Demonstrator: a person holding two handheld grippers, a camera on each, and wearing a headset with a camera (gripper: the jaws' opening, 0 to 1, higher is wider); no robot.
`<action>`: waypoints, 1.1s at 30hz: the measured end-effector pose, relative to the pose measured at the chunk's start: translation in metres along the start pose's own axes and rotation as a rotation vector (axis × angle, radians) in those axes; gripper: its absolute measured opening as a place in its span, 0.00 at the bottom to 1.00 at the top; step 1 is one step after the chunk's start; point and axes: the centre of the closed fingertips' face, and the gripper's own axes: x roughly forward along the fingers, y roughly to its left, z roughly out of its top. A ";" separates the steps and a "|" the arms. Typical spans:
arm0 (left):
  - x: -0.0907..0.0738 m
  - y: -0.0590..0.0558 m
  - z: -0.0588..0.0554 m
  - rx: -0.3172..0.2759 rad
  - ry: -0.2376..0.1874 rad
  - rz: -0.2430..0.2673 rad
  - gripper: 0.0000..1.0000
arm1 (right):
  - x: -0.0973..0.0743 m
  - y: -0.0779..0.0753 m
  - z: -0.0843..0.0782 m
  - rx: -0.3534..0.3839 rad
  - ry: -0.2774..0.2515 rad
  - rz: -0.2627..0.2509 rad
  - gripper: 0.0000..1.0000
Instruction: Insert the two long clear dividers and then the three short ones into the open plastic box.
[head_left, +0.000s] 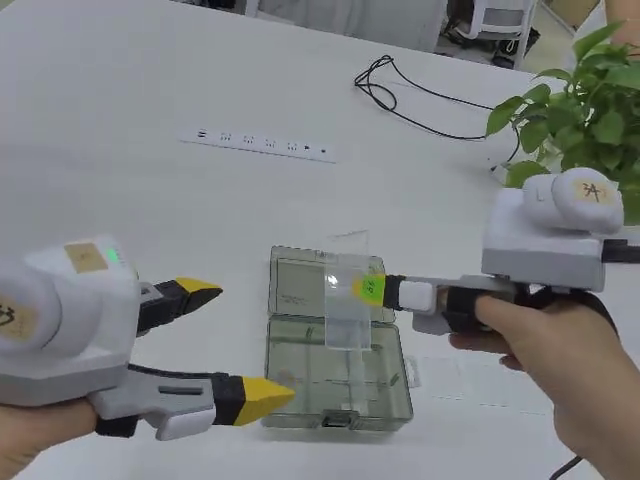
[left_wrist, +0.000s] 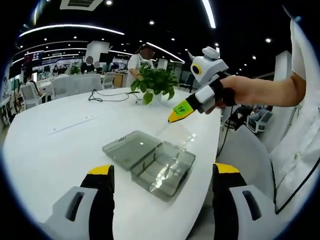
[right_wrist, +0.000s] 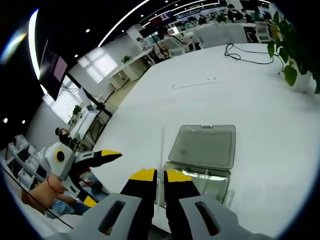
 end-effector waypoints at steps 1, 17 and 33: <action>0.000 0.001 -0.002 0.004 0.005 -0.002 0.83 | 0.002 0.000 -0.001 0.008 0.011 -0.002 0.06; 0.003 0.001 -0.022 0.074 0.025 -0.087 0.95 | 0.031 -0.023 -0.040 0.170 0.234 -0.122 0.06; 0.008 0.006 -0.026 0.078 0.012 -0.129 0.96 | 0.046 -0.045 -0.054 0.222 0.315 -0.193 0.06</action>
